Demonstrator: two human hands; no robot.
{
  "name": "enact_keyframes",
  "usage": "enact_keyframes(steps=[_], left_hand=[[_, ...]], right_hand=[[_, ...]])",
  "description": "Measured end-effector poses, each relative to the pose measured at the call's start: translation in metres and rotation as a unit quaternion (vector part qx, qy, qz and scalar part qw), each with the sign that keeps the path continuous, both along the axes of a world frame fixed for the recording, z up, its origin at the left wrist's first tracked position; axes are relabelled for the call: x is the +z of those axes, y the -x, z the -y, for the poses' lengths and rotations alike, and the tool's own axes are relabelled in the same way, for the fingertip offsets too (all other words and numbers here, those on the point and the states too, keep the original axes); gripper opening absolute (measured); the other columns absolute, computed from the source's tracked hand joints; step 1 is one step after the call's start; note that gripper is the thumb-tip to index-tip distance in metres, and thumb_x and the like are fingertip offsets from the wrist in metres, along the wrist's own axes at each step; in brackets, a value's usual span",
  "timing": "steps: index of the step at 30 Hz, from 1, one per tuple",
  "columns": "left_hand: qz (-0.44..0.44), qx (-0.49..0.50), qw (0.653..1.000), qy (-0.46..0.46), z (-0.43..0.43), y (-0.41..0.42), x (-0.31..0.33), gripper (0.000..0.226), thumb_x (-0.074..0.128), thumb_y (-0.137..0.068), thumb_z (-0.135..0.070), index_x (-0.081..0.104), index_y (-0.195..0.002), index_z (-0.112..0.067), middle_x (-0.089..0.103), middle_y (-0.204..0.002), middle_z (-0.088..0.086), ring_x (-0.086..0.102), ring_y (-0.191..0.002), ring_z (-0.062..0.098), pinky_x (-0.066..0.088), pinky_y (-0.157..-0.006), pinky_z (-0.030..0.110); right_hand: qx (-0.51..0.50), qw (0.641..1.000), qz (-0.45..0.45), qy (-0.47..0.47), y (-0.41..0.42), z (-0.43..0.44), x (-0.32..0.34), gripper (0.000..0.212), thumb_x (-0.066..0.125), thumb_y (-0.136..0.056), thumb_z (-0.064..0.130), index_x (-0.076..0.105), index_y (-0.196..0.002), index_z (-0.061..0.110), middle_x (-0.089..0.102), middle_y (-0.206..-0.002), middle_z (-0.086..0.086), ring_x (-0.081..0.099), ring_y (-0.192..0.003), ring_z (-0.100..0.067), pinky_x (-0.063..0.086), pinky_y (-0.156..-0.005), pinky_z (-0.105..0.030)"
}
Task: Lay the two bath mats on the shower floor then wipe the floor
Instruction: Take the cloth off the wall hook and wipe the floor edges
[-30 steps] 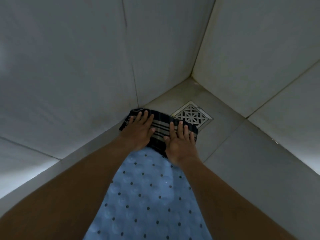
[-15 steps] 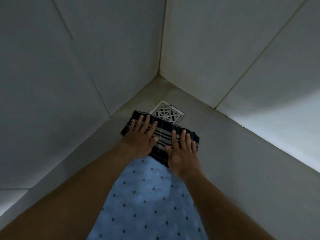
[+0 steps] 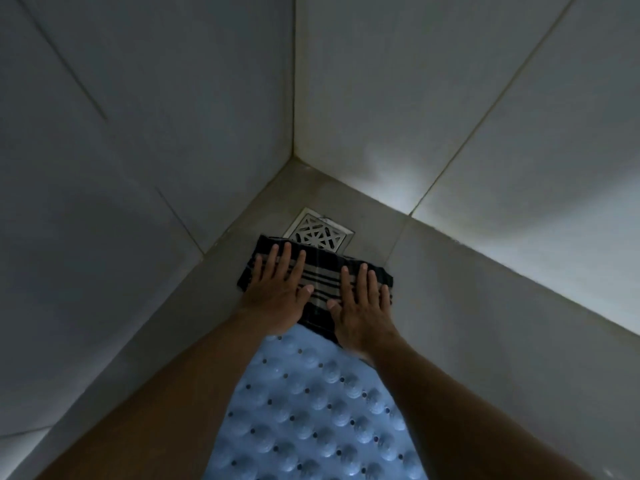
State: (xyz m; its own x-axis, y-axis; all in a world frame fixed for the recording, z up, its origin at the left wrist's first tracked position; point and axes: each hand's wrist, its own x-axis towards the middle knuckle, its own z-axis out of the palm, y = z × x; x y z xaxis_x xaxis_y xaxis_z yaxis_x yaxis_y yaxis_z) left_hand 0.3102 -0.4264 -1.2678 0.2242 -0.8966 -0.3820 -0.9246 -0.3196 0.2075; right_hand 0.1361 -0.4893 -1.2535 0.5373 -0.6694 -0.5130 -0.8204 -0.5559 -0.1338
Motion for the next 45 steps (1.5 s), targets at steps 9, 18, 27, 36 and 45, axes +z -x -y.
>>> enact_keyframes(steps=[9, 18, 27, 36, 45], left_hand=[[0.054, 0.059, 0.997, -0.011, 0.003, 0.025, -0.006, 0.081, -0.023, -0.073, -0.061, -0.033, -0.142, -0.021, -0.030, -0.161, 0.008, -0.029, -0.148, 0.028, -0.018, -0.119, 0.049], [0.037, 0.286, 0.957, 0.004, 0.032, 0.145, -0.011, 0.081, -0.025, -0.073, -0.059, -0.030, -0.144, -0.022, -0.027, -0.162, 0.009, -0.027, -0.148, 0.029, -0.020, -0.117, 0.047], [0.062, 0.374, 0.925, 0.021, 0.044, 0.169, -0.011, 0.078, -0.015, -0.086, -0.060, -0.026, -0.152, -0.020, -0.030, -0.161, 0.012, -0.030, -0.147, 0.029, -0.016, -0.120, 0.049], [0.066, 0.381, 0.922, 0.003, 0.049, 0.167, -0.009, 0.083, -0.019, -0.080, -0.061, -0.020, -0.155, -0.025, -0.027, -0.162, 0.009, -0.029, -0.148, 0.025, -0.016, -0.120, 0.048], [0.060, 0.381, 0.923, -0.003, 0.049, 0.168, -0.006, 0.067, 0.007, -0.102, -0.055, -0.018, -0.156, -0.025, -0.026, -0.163, 0.009, -0.027, -0.149, 0.026, -0.013, -0.121, 0.049]], right_hand=[[0.078, 0.997, 0.027, -0.013, 0.025, 0.023, -0.006, 0.069, 0.003, -0.100, 0.058, -0.033, -0.149, 0.024, -0.045, -0.147, -0.009, -0.042, -0.135, -0.024, -0.019, -0.118, -0.044], [0.232, 0.972, 0.029, -0.030, 0.067, 0.126, 0.003, 0.081, 0.021, -0.103, 0.060, -0.023, -0.155, 0.017, -0.029, -0.162, -0.006, -0.025, -0.150, -0.020, -0.012, -0.122, -0.040], [0.335, 0.940, 0.056, -0.015, 0.066, 0.161, -0.011, 0.074, 0.010, -0.100, 0.062, -0.023, -0.155, 0.023, -0.029, -0.162, -0.006, -0.027, -0.149, -0.021, -0.015, -0.121, -0.040], [0.351, 0.935, 0.053, -0.008, 0.064, 0.166, -0.014, 0.077, 0.011, -0.100, 0.064, -0.019, -0.156, 0.021, -0.032, -0.161, -0.009, -0.031, -0.148, -0.025, -0.020, -0.119, -0.043], [0.365, 0.928, 0.072, 0.003, 0.066, 0.168, -0.019, 0.080, -0.003, -0.091, 0.070, -0.022, -0.155, 0.026, -0.032, -0.161, -0.007, -0.032, -0.147, -0.022, -0.019, -0.120, -0.044]])
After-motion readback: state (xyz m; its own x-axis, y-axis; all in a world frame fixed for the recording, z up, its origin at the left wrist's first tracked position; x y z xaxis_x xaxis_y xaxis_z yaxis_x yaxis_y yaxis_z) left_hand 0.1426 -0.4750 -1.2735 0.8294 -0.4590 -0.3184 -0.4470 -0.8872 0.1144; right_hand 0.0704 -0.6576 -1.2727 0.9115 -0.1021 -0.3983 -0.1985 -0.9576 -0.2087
